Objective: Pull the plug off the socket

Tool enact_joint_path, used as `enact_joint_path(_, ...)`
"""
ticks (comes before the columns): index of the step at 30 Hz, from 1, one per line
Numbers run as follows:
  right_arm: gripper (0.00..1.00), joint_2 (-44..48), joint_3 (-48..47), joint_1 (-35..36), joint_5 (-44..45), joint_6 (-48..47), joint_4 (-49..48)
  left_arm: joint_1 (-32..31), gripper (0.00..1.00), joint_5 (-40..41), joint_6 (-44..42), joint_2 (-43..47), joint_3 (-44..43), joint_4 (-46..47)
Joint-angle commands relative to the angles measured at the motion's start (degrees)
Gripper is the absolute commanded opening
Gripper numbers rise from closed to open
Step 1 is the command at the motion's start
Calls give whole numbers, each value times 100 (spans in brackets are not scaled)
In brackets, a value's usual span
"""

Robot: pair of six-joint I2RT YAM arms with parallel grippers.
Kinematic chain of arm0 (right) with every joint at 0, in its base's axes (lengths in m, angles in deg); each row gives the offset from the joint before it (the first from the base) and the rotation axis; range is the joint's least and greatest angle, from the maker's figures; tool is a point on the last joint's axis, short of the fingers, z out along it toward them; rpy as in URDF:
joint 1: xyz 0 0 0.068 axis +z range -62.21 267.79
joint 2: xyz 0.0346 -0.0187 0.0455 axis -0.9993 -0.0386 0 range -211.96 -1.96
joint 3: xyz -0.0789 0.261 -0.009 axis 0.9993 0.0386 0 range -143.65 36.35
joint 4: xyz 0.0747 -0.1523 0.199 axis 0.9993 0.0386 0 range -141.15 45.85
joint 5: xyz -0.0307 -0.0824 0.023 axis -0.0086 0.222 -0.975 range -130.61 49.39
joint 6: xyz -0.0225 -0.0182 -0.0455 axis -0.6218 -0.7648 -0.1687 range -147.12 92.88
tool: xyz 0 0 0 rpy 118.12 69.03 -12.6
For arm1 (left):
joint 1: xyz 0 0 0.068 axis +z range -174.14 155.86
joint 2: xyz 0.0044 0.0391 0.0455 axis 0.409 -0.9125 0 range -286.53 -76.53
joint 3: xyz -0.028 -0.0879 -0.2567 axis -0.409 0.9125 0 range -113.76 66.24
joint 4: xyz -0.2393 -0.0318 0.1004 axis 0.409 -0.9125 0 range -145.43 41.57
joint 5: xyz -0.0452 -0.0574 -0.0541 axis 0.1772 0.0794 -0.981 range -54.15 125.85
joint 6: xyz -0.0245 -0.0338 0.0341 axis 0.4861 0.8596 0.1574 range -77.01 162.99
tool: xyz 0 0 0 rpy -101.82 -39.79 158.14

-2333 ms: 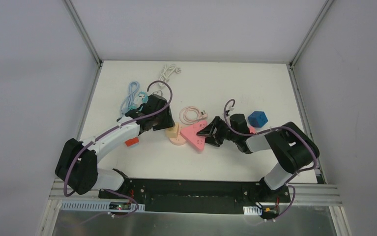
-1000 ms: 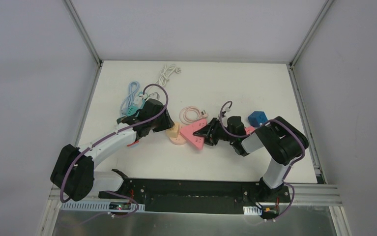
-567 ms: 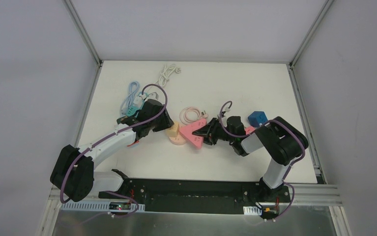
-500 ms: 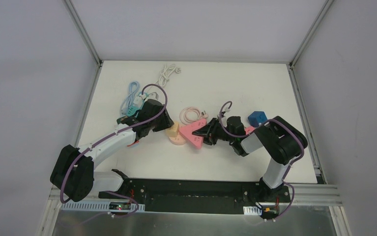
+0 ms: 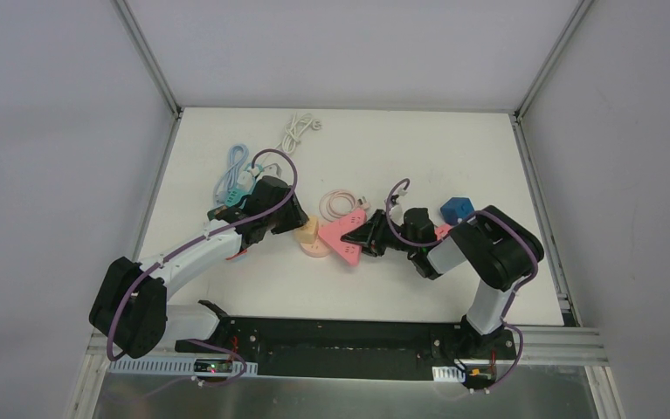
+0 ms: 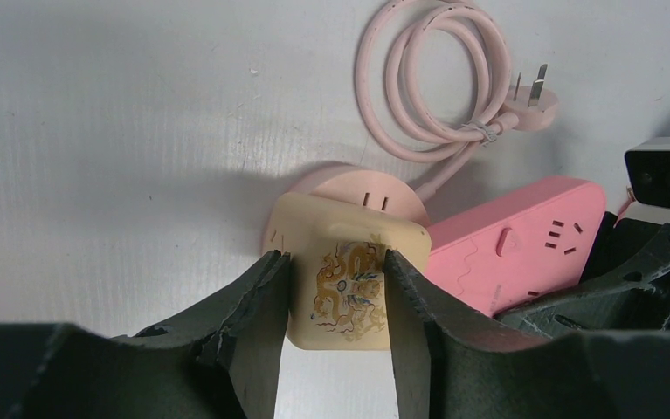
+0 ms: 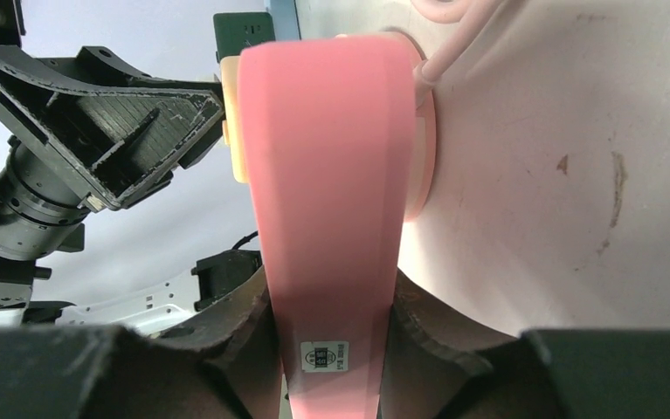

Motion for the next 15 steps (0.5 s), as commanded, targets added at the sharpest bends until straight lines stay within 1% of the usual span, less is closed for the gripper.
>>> enact_joint_path(1, 0, -118, 25, 98, 30, 476, -757, -159, 42, -237, -173, -634, 585, -1740)
enact_joint_path(2, 0, -143, 96, 73, 48, 668, -1038, -163, 42, -235, -173, -633, 589, -1742)
enact_joint_path(5, 0, -317, 90, 6, -6, 949, -1207, -213, 42, -268, -168, -662, 603, -1694)
enact_joint_path(10, 0, -1023, 96, -110, -266, 1836, -2554, -290, 42, -209, -190, -731, 555, -1760)
enact_joint_path(12, 0, -1066, 79, -106, -372, 1737, -2660, -291, 41, -193, -199, -722, 548, -1781)
enact_joint_path(15, 0, -764, 93, -109, -436, 1062, -2061, -299, 41, -154, -216, -704, 537, -1829)
